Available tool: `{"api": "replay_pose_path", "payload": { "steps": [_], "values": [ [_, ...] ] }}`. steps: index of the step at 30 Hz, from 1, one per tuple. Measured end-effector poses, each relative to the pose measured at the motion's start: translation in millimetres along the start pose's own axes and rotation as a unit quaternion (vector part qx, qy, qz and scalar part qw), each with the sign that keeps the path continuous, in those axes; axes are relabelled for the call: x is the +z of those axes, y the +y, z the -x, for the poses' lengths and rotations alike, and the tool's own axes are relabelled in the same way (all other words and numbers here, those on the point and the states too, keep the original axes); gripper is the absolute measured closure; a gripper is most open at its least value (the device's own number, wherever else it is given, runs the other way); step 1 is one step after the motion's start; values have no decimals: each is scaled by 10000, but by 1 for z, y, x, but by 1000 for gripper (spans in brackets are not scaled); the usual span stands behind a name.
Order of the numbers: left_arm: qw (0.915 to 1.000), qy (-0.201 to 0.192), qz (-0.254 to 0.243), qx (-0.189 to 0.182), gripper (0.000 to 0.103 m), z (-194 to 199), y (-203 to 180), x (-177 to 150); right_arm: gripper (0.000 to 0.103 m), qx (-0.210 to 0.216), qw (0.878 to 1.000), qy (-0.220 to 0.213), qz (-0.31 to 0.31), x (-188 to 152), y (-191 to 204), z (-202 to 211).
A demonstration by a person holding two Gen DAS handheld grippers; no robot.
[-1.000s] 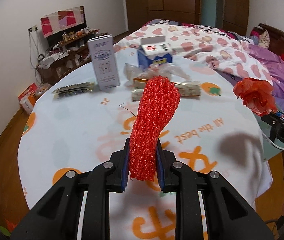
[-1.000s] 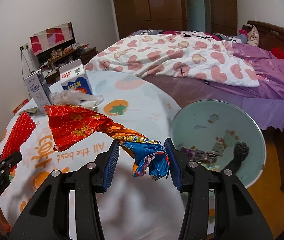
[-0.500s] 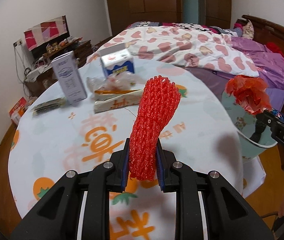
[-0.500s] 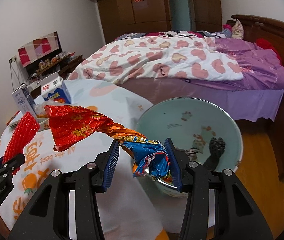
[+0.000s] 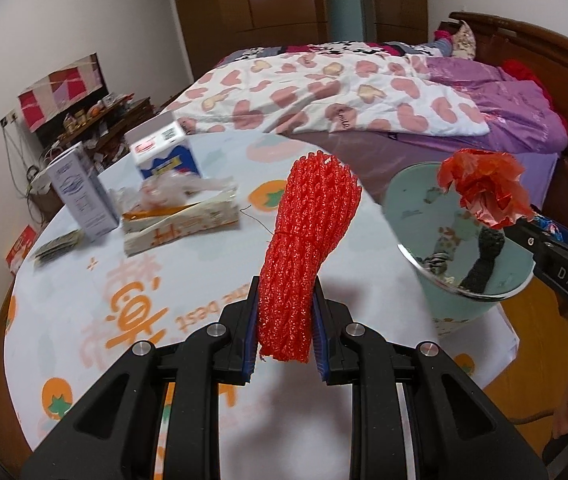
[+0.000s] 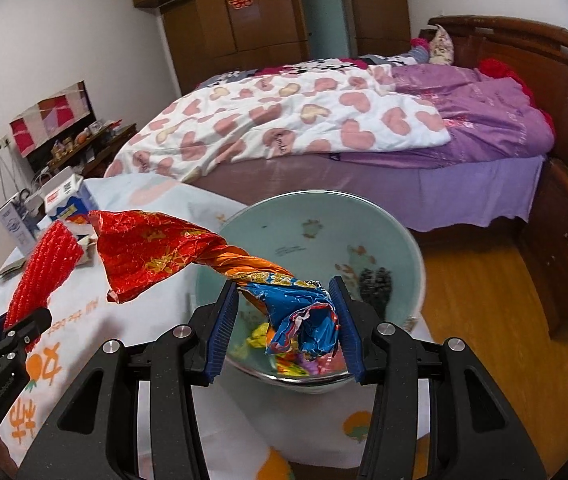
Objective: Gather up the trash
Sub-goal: 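Carry candy wrapper and red mesh sleeve over the wastebasket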
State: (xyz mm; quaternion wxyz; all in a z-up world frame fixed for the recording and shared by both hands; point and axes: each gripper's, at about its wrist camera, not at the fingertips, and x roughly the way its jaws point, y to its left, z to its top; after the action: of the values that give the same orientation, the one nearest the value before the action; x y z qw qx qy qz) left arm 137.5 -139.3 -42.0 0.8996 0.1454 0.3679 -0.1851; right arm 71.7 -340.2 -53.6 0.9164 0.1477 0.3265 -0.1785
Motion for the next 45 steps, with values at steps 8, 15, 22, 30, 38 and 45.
{"api": "replay_pose_path", "payload": {
  "steps": [8,15,22,30,38,45],
  "values": [
    [9997,21,-190,-124,80,-4,-29,7,56,-182,9995,37,-240,-2,-30,-4],
    [9992,31,-344,-221,80,-9,-52,9,56,-326,9985,51,-426,-4,-54,-6],
    [9980,95,-512,-369,80,-14,-77,9,56,-433,9974,66,-570,-7,-73,-7],
    [9968,148,-623,-482,80,-18,-96,10,56,-564,9960,99,-687,-9,-90,-10],
    [9952,174,-711,-643,80,-24,-112,15,56,-688,9949,111,-735,-8,-97,-13],
    [9954,271,-641,-662,80,-35,-110,17,56,-814,9940,150,-710,-7,-100,-21]
  ]
}}
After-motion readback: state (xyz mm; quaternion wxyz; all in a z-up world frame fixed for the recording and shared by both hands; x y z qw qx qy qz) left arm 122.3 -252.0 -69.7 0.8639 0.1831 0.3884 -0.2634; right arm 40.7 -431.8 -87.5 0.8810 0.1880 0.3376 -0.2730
